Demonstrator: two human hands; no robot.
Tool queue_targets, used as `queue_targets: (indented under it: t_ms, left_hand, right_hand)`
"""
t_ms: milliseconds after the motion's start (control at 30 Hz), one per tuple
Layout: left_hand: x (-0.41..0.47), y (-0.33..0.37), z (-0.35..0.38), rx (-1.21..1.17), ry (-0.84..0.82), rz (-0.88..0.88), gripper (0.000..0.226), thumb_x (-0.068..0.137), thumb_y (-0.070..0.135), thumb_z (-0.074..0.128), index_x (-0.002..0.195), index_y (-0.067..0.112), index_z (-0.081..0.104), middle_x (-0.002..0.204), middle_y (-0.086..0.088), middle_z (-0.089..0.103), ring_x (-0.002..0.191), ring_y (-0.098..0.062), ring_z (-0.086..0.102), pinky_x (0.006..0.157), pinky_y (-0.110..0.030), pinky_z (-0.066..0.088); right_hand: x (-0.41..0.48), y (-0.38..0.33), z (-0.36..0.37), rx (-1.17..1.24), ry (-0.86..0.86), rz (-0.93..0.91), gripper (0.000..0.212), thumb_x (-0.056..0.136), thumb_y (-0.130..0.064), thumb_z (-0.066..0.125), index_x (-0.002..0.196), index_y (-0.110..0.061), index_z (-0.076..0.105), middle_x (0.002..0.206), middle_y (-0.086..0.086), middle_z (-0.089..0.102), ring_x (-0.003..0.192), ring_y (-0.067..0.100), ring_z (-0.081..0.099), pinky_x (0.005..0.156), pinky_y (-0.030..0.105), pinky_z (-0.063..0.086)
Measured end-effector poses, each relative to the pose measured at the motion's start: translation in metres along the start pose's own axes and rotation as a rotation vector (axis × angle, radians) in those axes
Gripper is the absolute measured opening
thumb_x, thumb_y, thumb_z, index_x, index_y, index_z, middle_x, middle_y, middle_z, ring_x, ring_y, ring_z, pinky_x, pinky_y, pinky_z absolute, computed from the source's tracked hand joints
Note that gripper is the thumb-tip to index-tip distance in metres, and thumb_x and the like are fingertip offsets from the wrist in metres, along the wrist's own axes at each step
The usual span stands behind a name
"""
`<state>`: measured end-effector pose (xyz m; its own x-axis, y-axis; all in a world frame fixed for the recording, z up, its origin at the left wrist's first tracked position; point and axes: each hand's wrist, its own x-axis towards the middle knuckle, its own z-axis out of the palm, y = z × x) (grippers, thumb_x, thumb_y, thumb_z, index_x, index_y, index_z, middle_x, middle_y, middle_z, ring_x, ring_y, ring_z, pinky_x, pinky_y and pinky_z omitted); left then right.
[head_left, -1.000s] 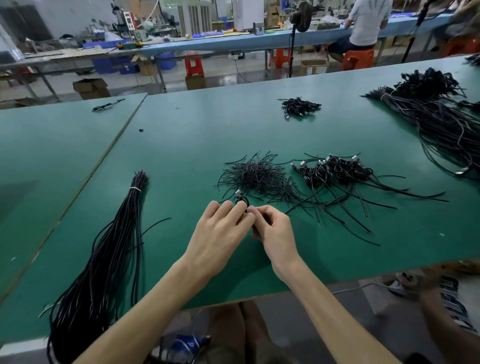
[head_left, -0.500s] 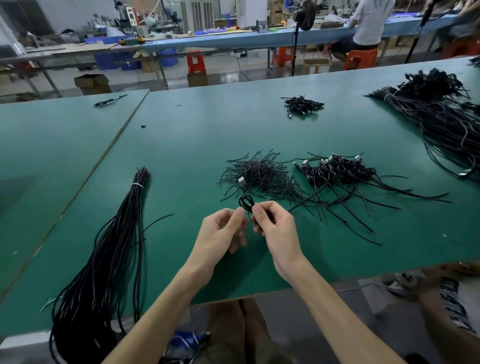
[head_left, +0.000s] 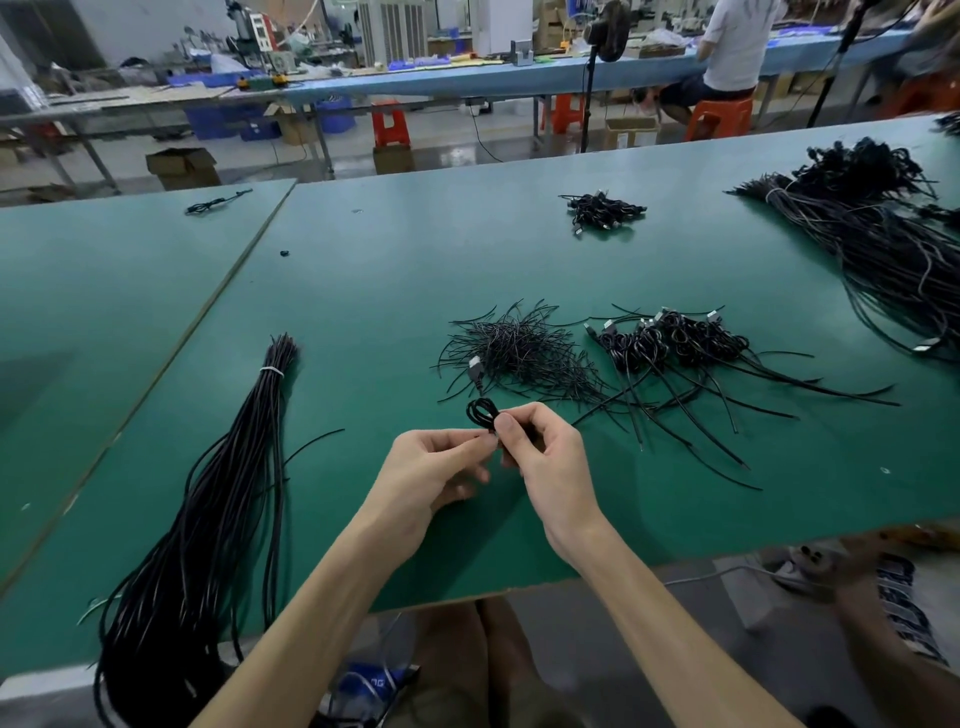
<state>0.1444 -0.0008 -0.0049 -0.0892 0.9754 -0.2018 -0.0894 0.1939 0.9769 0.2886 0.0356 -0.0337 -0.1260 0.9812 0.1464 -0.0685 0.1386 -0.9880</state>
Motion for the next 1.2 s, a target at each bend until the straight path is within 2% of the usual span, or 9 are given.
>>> queue_targets:
  t_ms: [167, 333, 400, 567, 633, 800, 900, 967, 1200]
  left_hand:
    - [-0.001, -0.006, 0.009, 0.304, 0.262, 0.270, 0.011, 0.084, 0.022, 0.084, 0.076, 0.018, 0.078, 0.068, 0.002, 0.072, 0.061, -0.010, 0.063, 0.059, -0.019, 0.049]
    - [-0.003, -0.014, 0.018, 1.187, 0.542, 0.957, 0.019, 0.086, 0.008, 0.079, 0.075, 0.011, 0.063, 0.075, 0.000, 0.057, 0.061, -0.021, 0.051, 0.064, -0.036, 0.046]
    - [-0.001, -0.010, 0.016, 1.395, 0.497, 1.094, 0.021, 0.083, 0.002, 0.078, 0.074, 0.010, 0.061, 0.072, -0.003, 0.053, 0.061, -0.023, 0.052, 0.064, -0.036, 0.040]
    - [0.003, -0.002, 0.001, 1.666, 0.333, 1.183, 0.020, 0.076, -0.001, 0.077, 0.077, 0.009, 0.060, 0.075, -0.004, 0.051, 0.062, -0.024, 0.051, 0.067, -0.036, 0.034]
    - [0.002, -0.001, 0.000, 1.516, 0.377, 1.070, 0.018, 0.082, 0.006, 0.080, 0.079, 0.012, 0.064, 0.077, -0.001, 0.055, 0.063, -0.021, 0.053, 0.067, -0.035, 0.041]
    - [-0.001, -0.006, 0.012, 0.674, 0.301, 0.475, 0.008, 0.092, 0.020, 0.075, 0.093, 0.025, 0.069, 0.091, 0.012, 0.068, 0.086, -0.004, 0.064, 0.074, -0.014, 0.047]
    - [0.000, -0.007, 0.008, 0.353, 0.187, 0.287, 0.006, 0.099, 0.020, 0.067, 0.098, 0.016, 0.072, 0.085, 0.001, 0.076, 0.069, -0.014, 0.065, 0.063, -0.023, 0.050]
    - [0.001, -0.007, 0.001, 0.266, 0.083, 0.221, 0.021, 0.102, 0.027, 0.061, 0.100, 0.010, 0.073, 0.084, -0.007, 0.076, 0.065, -0.031, 0.059, 0.061, -0.032, 0.049]
    - [0.003, -0.007, -0.010, 0.144, -0.041, 0.154, 0.027, 0.092, 0.040, 0.074, 0.095, 0.014, 0.078, 0.079, -0.011, 0.072, 0.063, -0.020, 0.049, 0.059, -0.025, 0.043]
  right_hand:
    - [-0.001, -0.001, 0.001, -0.031, -0.011, 0.002, 0.014, 0.100, -0.026, 0.066, 0.089, -0.018, 0.070, 0.071, -0.005, 0.068, 0.064, 0.008, 0.058, 0.064, 0.024, 0.051]
    - [-0.001, -0.003, 0.003, -0.081, 0.016, 0.006, 0.022, 0.101, -0.029, 0.065, 0.085, -0.015, 0.069, 0.065, -0.004, 0.064, 0.058, 0.009, 0.056, 0.058, 0.027, 0.049]
    - [0.000, -0.004, 0.003, -0.084, 0.030, 0.012, 0.025, 0.101, -0.029, 0.064, 0.084, -0.012, 0.069, 0.063, -0.003, 0.064, 0.055, 0.009, 0.055, 0.055, 0.028, 0.048]
    - [0.000, -0.004, 0.005, -0.117, 0.036, 0.008, 0.025, 0.101, -0.030, 0.065, 0.084, -0.011, 0.068, 0.066, 0.001, 0.067, 0.053, 0.007, 0.054, 0.053, 0.026, 0.047]
    - [0.000, -0.004, 0.006, -0.116, 0.042, 0.015, 0.023, 0.101, -0.030, 0.064, 0.085, -0.014, 0.069, 0.067, 0.003, 0.067, 0.056, 0.008, 0.055, 0.056, 0.027, 0.048]
    - [0.000, -0.002, 0.001, 0.000, 0.047, 0.032, 0.017, 0.104, -0.024, 0.060, 0.092, -0.013, 0.067, 0.071, -0.006, 0.064, 0.064, 0.009, 0.057, 0.065, 0.025, 0.051]
    - [0.002, -0.002, 0.001, 0.054, 0.045, 0.044, 0.016, 0.105, -0.018, 0.057, 0.094, -0.010, 0.064, 0.073, -0.004, 0.064, 0.064, 0.011, 0.055, 0.063, 0.021, 0.046]
    - [0.002, -0.001, 0.001, 0.042, 0.022, 0.042, 0.016, 0.105, -0.017, 0.056, 0.093, -0.011, 0.065, 0.073, -0.003, 0.064, 0.063, 0.011, 0.055, 0.060, 0.018, 0.044]
    - [0.000, -0.002, 0.000, -0.016, -0.035, -0.002, 0.014, 0.104, -0.019, 0.059, 0.093, -0.015, 0.066, 0.073, -0.006, 0.065, 0.064, 0.009, 0.057, 0.064, 0.023, 0.049]
